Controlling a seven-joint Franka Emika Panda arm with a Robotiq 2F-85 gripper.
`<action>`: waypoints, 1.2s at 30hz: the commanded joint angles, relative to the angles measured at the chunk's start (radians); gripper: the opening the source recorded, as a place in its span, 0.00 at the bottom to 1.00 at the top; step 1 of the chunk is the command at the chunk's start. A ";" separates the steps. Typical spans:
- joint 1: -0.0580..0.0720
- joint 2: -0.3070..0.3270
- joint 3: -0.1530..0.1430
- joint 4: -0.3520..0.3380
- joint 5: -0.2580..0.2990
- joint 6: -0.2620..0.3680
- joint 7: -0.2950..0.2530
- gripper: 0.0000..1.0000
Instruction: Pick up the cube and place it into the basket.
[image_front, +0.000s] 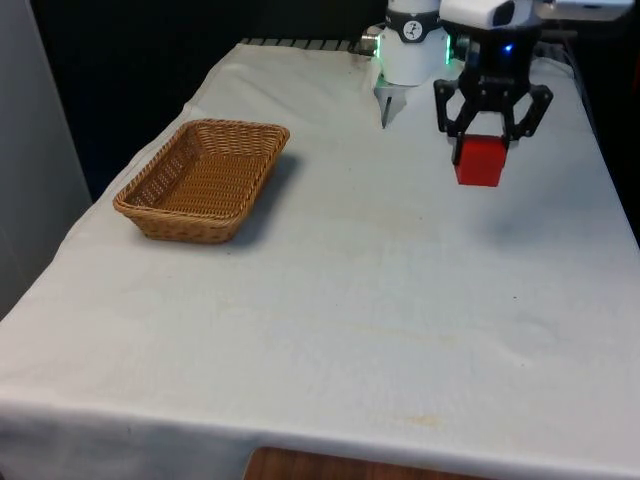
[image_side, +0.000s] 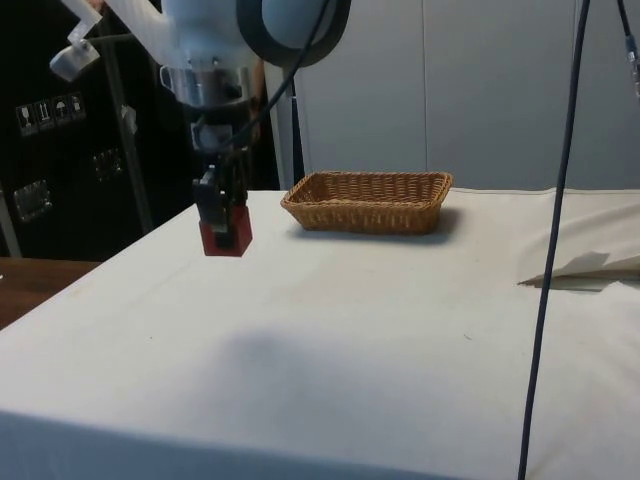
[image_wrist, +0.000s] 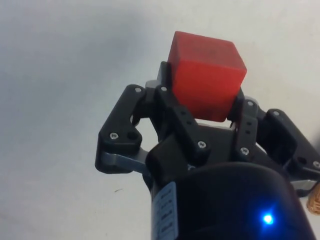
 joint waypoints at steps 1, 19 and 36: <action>-0.009 -0.008 0.003 -0.007 0.012 0.000 -0.017 0.01; -0.019 -0.054 -0.084 -0.027 0.015 -0.006 -0.105 0.01; -0.026 -0.097 -0.168 -0.044 0.013 -0.010 -0.186 0.01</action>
